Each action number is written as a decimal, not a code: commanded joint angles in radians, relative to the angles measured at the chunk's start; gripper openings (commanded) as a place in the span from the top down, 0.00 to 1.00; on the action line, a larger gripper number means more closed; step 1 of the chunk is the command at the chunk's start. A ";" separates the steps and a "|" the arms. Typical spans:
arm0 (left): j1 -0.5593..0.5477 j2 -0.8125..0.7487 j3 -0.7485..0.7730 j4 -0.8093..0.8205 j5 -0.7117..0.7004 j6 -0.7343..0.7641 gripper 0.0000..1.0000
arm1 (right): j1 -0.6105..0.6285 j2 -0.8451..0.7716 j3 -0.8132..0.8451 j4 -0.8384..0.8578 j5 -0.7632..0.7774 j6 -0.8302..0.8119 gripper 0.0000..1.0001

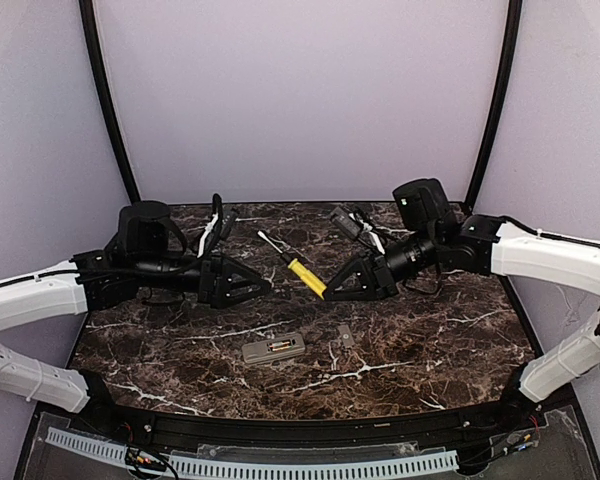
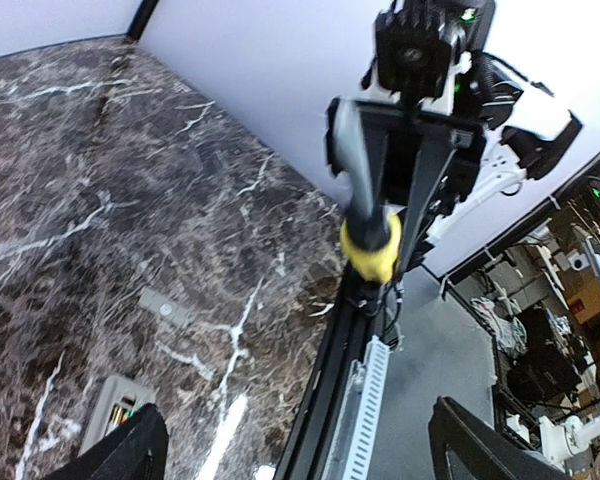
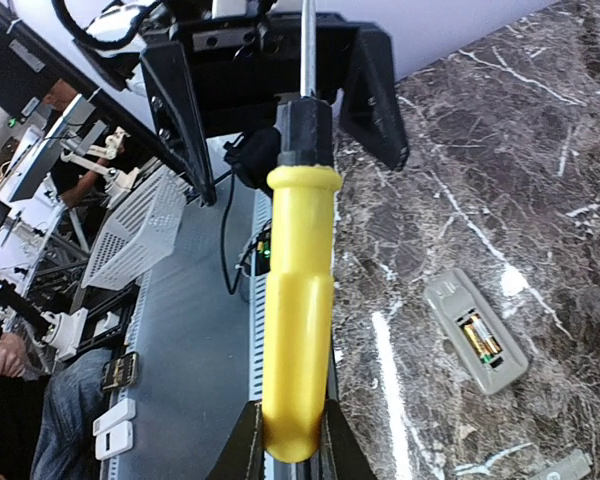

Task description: Unload the batteries from the remote control

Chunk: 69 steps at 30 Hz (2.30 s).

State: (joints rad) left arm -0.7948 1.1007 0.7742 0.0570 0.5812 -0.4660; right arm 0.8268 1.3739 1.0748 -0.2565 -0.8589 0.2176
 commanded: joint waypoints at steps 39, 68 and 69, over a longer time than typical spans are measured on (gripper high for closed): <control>-0.001 0.216 0.224 0.006 0.375 0.049 0.98 | 0.070 0.069 0.068 -0.075 -0.128 -0.063 1.00; 0.016 0.120 0.104 0.237 0.148 -0.113 1.00 | 0.044 -0.149 -0.208 0.590 0.357 0.403 0.03; 0.016 0.125 0.105 0.253 0.149 -0.124 1.00 | 0.044 -0.154 -0.220 0.629 0.367 0.433 0.03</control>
State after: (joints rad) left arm -0.7879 1.2430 0.8925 0.2043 0.7521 -0.5293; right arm 0.8768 1.2560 0.9089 0.1146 -0.5926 0.4759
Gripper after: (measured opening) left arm 0.152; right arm 0.970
